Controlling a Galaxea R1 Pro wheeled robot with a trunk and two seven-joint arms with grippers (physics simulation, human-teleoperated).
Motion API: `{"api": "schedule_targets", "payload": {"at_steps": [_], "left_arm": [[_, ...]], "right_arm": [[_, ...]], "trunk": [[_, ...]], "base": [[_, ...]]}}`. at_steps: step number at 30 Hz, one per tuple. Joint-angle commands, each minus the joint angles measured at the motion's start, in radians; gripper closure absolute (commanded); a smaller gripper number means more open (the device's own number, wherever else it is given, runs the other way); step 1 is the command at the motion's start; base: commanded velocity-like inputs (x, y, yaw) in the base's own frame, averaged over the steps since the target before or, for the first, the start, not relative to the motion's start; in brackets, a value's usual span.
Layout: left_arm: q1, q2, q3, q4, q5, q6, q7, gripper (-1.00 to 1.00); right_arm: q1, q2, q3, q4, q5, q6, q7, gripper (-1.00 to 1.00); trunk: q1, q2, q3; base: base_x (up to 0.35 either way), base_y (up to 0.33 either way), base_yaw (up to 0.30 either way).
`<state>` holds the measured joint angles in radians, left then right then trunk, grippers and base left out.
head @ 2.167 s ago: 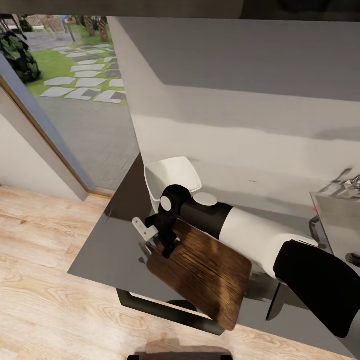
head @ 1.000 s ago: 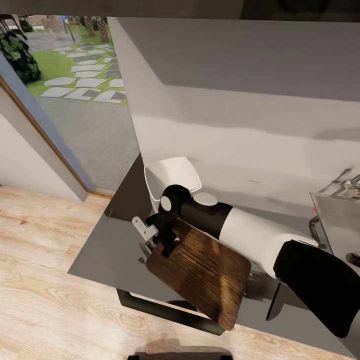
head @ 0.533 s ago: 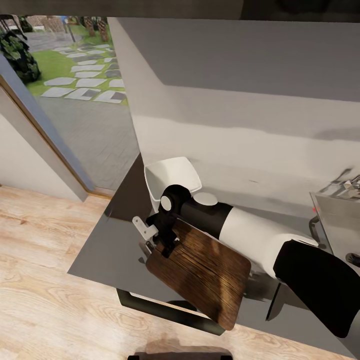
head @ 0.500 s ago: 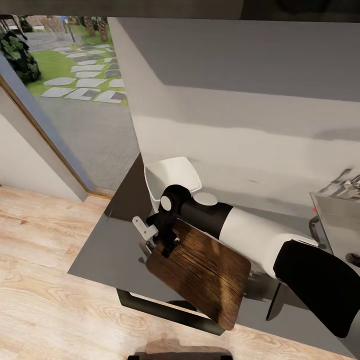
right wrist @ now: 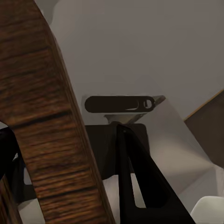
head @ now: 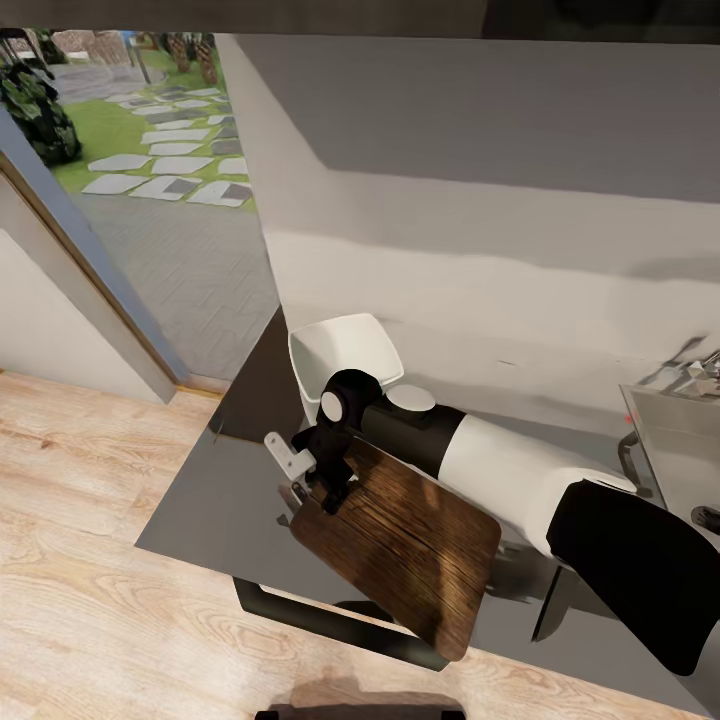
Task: In the kitchen, take the Vidalia onion out of the sink, dice it on the chopping board with the paring knife, put the diced onion into the bowl on the countertop, then place both the paring knife and the chopping board into the sink.
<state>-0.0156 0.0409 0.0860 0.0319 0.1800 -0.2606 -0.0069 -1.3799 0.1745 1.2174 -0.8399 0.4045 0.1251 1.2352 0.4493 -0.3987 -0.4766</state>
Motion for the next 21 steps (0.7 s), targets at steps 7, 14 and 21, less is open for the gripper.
{"api": "schedule_targets", "payload": {"at_steps": [7,14,21], "left_arm": [[-0.001,-0.001,0.008,0.003,-0.002,-0.006,-0.001,-1.00],[-0.001,-0.001,0.008,0.003,-0.002,-0.006,-0.001,-1.00],[-0.001,-0.001,0.008,0.003,-0.002,-0.006,-0.001,-1.00]], "right_arm": [[-0.001,0.000,0.004,-0.002,0.005,0.040,-0.008,1.00],[-0.001,0.000,0.004,-0.006,0.006,0.042,-0.008,1.00],[-0.001,0.000,0.004,-0.008,0.006,0.041,-0.009,1.00]], "trunk": [[0.001,-0.001,0.005],[0.001,-0.001,0.016],[0.001,-0.001,0.027]], "base": [[0.000,0.000,0.000],[0.000,0.000,0.000],[0.000,0.000,0.000]]}}
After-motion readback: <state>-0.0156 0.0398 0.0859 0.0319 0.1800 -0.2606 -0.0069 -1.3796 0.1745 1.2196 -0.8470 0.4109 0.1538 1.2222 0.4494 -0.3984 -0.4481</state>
